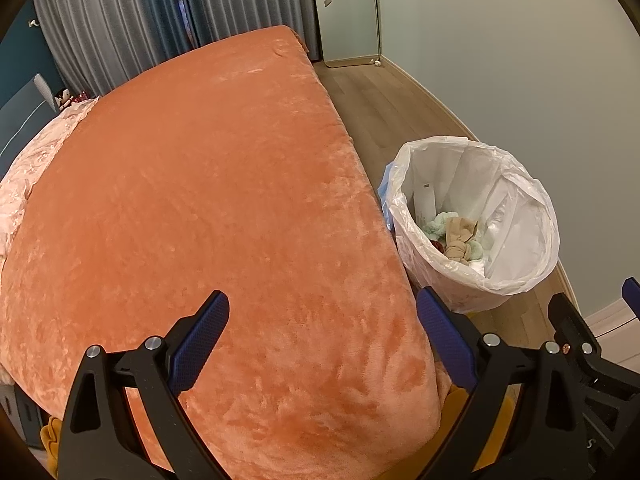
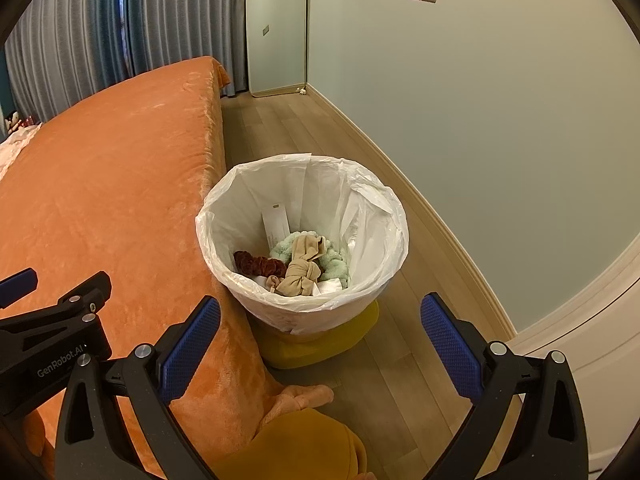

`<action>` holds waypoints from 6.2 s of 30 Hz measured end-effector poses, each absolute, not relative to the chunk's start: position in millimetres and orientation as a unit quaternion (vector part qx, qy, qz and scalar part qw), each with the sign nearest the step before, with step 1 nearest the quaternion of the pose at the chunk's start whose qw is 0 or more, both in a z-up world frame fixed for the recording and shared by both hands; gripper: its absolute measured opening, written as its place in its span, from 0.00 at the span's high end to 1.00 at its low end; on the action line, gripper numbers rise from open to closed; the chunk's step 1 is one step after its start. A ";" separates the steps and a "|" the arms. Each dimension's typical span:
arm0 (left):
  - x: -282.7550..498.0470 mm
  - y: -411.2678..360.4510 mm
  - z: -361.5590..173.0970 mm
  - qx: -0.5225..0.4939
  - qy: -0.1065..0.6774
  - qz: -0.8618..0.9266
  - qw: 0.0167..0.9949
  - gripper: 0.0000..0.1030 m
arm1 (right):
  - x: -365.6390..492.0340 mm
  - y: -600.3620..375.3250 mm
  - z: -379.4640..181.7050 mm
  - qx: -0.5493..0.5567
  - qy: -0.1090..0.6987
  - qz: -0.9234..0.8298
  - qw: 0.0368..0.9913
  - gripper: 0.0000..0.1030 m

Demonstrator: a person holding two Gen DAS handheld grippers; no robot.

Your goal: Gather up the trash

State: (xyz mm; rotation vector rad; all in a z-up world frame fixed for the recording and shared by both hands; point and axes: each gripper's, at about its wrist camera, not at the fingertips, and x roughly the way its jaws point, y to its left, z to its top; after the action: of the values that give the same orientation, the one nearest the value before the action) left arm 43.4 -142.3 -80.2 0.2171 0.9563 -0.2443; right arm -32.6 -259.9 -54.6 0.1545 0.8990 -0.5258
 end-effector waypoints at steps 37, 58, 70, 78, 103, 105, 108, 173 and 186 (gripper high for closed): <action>45.6 -141.4 -82.5 0.101 0.465 -0.130 0.870 0.12 | -35.0 -259.4 -57.8 0.076 0.432 -0.254 0.862 0.07; 45.4 -142.1 -81.6 0.103 0.461 -0.132 0.871 0.13 | -34.7 -259.8 -56.8 0.075 0.432 -0.256 0.862 0.07; 44.0 -142.8 -80.3 0.104 0.457 -0.135 0.873 0.13 | -34.4 -260.5 -56.7 0.077 0.432 -0.257 0.861 0.07; 42.6 -143.5 -78.9 0.104 0.453 -0.137 0.875 0.13 | -34.1 -261.8 -56.3 0.077 0.431 -0.258 0.861 0.07; 41.0 -146.5 -76.1 0.103 0.439 -0.126 0.883 0.13 | -34.0 -262.6 -54.5 0.079 0.432 -0.261 0.860 0.07; 40.3 -147.9 -75.8 0.105 0.437 -0.128 0.884 0.13 | -34.9 -262.5 -55.6 0.080 0.432 -0.261 0.860 0.07; 39.9 -149.8 -75.5 0.110 0.436 -0.130 0.884 0.13 | -35.7 -262.6 -55.5 0.080 0.430 -0.263 0.860 0.07; 91.3 -195.1 -105.9 0.116 0.460 -0.151 0.867 0.13 | -4.6 -307.6 -83.0 0.107 0.448 -0.284 0.841 0.07; 87.6 -202.6 -111.5 0.125 0.470 -0.158 0.860 0.13 | -4.5 -309.9 -83.3 0.108 0.447 -0.283 0.842 0.07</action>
State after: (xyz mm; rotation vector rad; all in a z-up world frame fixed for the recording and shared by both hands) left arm 87.6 -202.6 -111.5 0.2623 0.9856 -0.3314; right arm -4.5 -309.9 -83.3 0.2289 0.9447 -0.5983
